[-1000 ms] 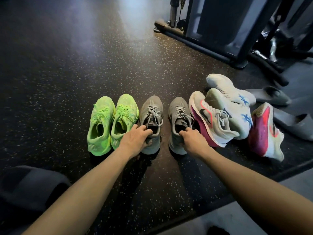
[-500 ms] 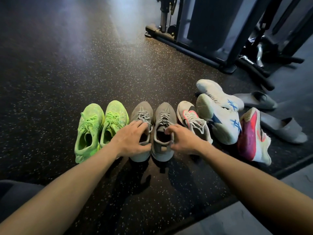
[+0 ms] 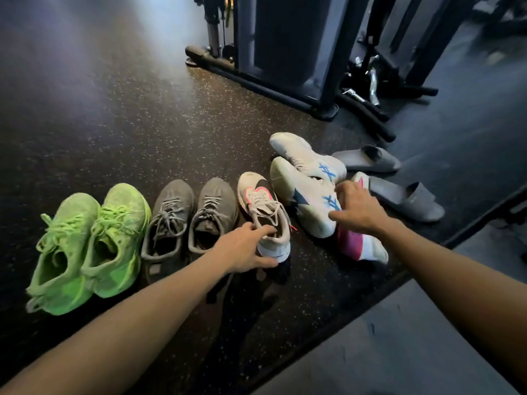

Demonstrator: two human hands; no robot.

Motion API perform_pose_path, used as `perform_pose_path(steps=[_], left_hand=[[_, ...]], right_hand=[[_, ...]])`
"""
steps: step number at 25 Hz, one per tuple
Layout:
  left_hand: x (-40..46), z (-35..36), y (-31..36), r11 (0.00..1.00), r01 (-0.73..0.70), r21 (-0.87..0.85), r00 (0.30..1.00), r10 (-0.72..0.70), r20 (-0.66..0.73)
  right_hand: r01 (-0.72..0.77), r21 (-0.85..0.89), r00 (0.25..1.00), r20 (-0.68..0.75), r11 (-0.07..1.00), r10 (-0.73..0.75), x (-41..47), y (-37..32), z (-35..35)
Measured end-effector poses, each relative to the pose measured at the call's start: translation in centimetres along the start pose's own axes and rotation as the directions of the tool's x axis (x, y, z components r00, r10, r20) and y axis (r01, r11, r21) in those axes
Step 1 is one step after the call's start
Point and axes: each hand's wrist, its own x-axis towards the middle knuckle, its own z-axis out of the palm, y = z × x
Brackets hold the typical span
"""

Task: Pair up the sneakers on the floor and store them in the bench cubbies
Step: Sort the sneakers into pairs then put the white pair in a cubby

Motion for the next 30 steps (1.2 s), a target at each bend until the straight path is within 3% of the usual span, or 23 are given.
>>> perform_pose_path(steps=[3,6,9,18,21,25,30], left_hand=[[2.3,2.1,1.0,0.989,0.078,-0.129,0.997,-0.076,0.018],[3.6,3.1,1.7,0.968,0.103,-0.231,0.984,-0.133,-0.118],[4.2,3.6,2.7,0.956,0.087,-0.280,0.977,-0.137,-0.163],[6.8,4.4,4.9,0.936,0.067,-0.346,0.968,-0.145,-0.204],[8.0,4.3,5.9,0.937,0.056,-0.344,0.971,-0.130,-0.198],[9.8,4.1,7.2,0.945,0.036,-0.326,0.980,-0.097,-0.173],[12.1,4.2,10.4,0.946,-0.031,-0.323,0.991,-0.013,-0.133]], right_hand=[[-0.144,-0.049,0.989,-0.035,0.988,0.142,-0.5,4.4,0.6],[-0.288,-0.149,0.936,0.163,0.946,0.311,-1.0,7.9,1.6],[-0.390,-0.199,0.853,0.289,0.899,0.434,-1.6,9.7,3.0],[-0.605,0.245,0.794,0.250,0.757,0.554,-2.1,10.9,5.8],[-0.513,0.242,0.855,0.231,0.824,0.465,-2.6,11.8,5.2],[-0.326,0.393,0.944,0.084,0.860,0.319,-2.7,13.8,3.9],[-0.205,0.416,0.954,-0.118,0.886,0.276,-2.1,15.8,1.7]])
